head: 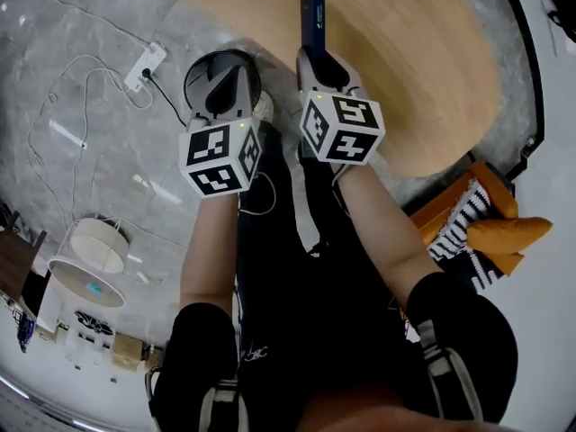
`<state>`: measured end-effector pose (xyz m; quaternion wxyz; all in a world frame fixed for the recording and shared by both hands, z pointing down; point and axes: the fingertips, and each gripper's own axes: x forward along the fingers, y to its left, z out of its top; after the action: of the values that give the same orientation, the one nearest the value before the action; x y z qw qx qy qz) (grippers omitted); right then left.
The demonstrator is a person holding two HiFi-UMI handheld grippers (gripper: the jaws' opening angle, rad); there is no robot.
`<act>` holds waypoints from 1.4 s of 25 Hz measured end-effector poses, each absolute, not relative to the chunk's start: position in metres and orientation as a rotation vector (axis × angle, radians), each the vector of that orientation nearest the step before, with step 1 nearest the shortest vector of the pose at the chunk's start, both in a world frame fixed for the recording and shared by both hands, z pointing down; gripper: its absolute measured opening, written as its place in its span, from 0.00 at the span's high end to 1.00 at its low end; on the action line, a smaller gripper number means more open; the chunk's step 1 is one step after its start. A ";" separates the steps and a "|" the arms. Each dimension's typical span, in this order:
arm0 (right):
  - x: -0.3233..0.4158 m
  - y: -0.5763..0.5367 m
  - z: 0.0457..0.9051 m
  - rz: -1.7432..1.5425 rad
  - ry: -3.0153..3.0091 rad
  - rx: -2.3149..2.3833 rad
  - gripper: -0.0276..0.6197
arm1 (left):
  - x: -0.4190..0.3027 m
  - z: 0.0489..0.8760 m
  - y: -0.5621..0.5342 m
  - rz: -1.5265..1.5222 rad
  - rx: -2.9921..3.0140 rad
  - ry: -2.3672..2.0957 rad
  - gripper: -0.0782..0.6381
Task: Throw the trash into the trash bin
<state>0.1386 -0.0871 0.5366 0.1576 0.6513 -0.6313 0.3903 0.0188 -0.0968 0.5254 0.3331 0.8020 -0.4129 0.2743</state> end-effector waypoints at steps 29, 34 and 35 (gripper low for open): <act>-0.113 -0.018 0.831 0.968 -1.666 0.794 0.81 | -0.220 0.656 -0.041 0.649 1.634 -1.356 0.87; -0.121 -0.018 0.856 0.863 -1.637 0.743 0.79 | -0.233 0.670 -0.034 0.653 1.624 -1.344 0.87; -0.123 -0.019 0.857 0.860 -1.645 0.745 0.73 | -0.235 0.672 -0.033 0.654 1.624 -1.344 0.87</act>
<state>-0.1229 -0.0190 0.8575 0.5402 0.3135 -0.6921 0.3617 -0.2347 -0.0334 0.6722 0.4505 0.6569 -0.5437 0.2646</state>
